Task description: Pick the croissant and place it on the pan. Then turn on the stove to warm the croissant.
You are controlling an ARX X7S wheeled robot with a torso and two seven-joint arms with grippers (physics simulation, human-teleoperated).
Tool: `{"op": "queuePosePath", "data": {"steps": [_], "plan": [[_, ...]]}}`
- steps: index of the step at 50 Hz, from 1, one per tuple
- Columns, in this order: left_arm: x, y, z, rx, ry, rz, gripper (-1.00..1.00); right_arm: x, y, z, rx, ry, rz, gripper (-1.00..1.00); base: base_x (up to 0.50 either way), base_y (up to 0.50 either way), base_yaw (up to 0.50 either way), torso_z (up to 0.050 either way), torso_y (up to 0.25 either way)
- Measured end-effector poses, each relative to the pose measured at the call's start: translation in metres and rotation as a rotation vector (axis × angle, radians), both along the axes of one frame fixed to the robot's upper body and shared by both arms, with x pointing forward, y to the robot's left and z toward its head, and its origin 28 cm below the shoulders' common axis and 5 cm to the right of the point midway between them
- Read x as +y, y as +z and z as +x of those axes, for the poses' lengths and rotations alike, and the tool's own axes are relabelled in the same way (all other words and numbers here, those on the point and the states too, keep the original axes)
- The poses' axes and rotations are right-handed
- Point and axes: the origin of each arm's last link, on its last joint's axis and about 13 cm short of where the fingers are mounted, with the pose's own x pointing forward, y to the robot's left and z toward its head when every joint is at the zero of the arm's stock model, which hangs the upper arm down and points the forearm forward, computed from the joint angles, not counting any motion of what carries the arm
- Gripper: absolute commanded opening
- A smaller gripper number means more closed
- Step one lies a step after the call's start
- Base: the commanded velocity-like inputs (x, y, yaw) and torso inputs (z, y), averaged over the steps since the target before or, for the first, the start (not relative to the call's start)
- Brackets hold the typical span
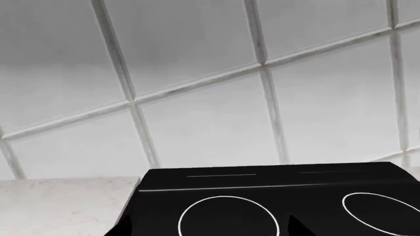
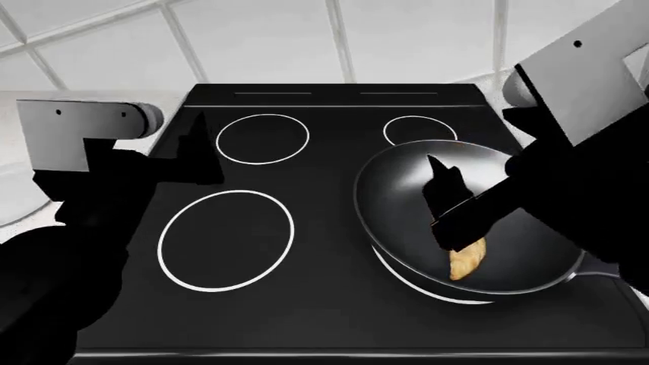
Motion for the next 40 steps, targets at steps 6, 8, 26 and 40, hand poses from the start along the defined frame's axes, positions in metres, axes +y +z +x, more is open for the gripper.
{"op": "queuePosePath", "data": {"steps": [6, 8, 26, 40], "plan": [[-0.001, 0.001, -0.015, -0.044, 0.004, 0.016, 1.0, 0.008, -0.009, -0.012, -0.117, -0.006, 0.081, 1.0, 0.0, 0.0, 0.0, 0.0, 0.0], [-0.001, 0.0, -0.02, -0.06, 0.005, 0.02, 1.0, 0.011, -0.012, -0.016, -0.156, -0.01, 0.107, 1.0, 0.0, 0.0, 0.0, 0.0, 0.0], [-0.002, -0.011, -0.066, -0.197, -0.037, 0.125, 1.0, 0.031, -0.04, -0.036, -0.366, -0.003, 0.329, 1.0, 0.0, 0.0, 0.0, 0.0, 0.0], [-0.002, -0.016, -0.085, -0.256, -0.072, 0.183, 1.0, 0.04, -0.048, -0.041, -0.435, 0.034, 0.43, 1.0, -0.29, 0.0, 0.0, 0.0, 0.0]]}}
